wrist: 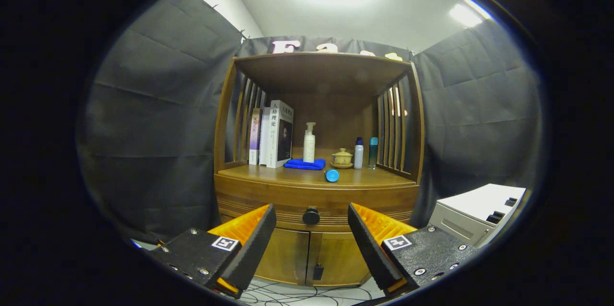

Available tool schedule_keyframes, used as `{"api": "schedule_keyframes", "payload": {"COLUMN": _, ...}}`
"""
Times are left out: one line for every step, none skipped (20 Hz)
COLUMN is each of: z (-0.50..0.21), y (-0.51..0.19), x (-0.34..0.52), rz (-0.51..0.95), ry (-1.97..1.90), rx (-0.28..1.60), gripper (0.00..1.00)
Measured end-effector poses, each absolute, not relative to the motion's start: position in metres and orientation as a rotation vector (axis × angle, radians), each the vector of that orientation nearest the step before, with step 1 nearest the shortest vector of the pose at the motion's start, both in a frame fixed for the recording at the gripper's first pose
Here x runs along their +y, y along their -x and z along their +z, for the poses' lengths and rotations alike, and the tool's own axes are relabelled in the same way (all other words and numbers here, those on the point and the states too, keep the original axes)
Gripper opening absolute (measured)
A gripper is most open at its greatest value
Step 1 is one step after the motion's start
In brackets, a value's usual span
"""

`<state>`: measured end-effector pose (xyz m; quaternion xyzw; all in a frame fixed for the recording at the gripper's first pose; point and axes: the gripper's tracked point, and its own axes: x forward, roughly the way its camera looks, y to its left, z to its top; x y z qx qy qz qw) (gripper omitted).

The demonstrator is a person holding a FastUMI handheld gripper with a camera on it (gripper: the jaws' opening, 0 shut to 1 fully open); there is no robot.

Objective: Pull open the drawer, take out the items inside it, and place them on the countertop above the cabinet.

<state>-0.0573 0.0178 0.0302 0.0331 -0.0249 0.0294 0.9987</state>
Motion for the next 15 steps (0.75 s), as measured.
{"api": "schedule_keyframes", "payload": {"z": 0.029, "y": 0.057, "x": 0.017, "rz": 0.056, "ry": -0.048, "rx": -0.056, "gripper": 0.94}}
{"api": "schedule_keyframes", "payload": {"z": 0.027, "y": 0.056, "x": 0.018, "rz": 0.056, "ry": -0.040, "rx": -0.052, "gripper": 0.94}}
{"api": "schedule_keyframes", "payload": {"z": 0.025, "y": 0.056, "x": 0.022, "rz": 0.063, "ry": -0.038, "rx": -0.053, "gripper": 0.94}}
{"api": "schedule_keyframes", "payload": {"z": 0.025, "y": 0.054, "x": 0.024, "rz": 0.067, "ry": -0.039, "rx": -0.054, "gripper": 0.94}}
{"api": "schedule_keyframes", "payload": {"z": 0.025, "y": 0.054, "x": 0.027, "rz": 0.074, "ry": -0.043, "rx": -0.057, "gripper": 0.94}}
{"api": "schedule_keyframes", "payload": {"z": 0.025, "y": 0.054, "x": 0.029, "rz": 0.082, "ry": -0.049, "rx": -0.059, "gripper": 0.94}}
{"api": "schedule_keyframes", "payload": {"z": 0.025, "y": 0.054, "x": 0.032, "rz": 0.090, "ry": -0.048, "rx": -0.062, "gripper": 0.94}}
{"api": "schedule_keyframes", "payload": {"z": 0.025, "y": 0.054, "x": 0.032, "rz": 0.095, "ry": -0.045, "rx": -0.063, "gripper": 0.94}}
{"api": "schedule_keyframes", "payload": {"z": 0.024, "y": 0.053, "x": 0.033, "rz": 0.098, "ry": -0.041, "rx": -0.061, "gripper": 0.94}}
{"api": "schedule_keyframes", "payload": {"z": 0.022, "y": 0.053, "x": 0.034, "rz": 0.100, "ry": -0.037, "rx": -0.057, "gripper": 0.94}}
{"api": "schedule_keyframes", "payload": {"z": 0.020, "y": 0.052, "x": 0.035, "rz": 0.102, "ry": -0.031, "rx": -0.049, "gripper": 0.94}}
{"api": "schedule_keyframes", "payload": {"z": 0.017, "y": 0.052, "x": 0.035, "rz": 0.102, "ry": -0.026, "rx": -0.043, "gripper": 0.95}}
{"api": "schedule_keyframes", "payload": {"z": 0.016, "y": 0.052, "x": 0.036, "rz": 0.104, "ry": -0.022, "rx": -0.037, "gripper": 0.95}}
{"api": "schedule_keyframes", "payload": {"z": 0.015, "y": 0.051, "x": 0.036, "rz": 0.105, "ry": -0.021, "rx": -0.035, "gripper": 0.95}}
{"api": "schedule_keyframes", "payload": {"z": 0.015, "y": 0.050, "x": 0.036, "rz": 0.105, "ry": -0.021, "rx": -0.035, "gripper": 0.95}}
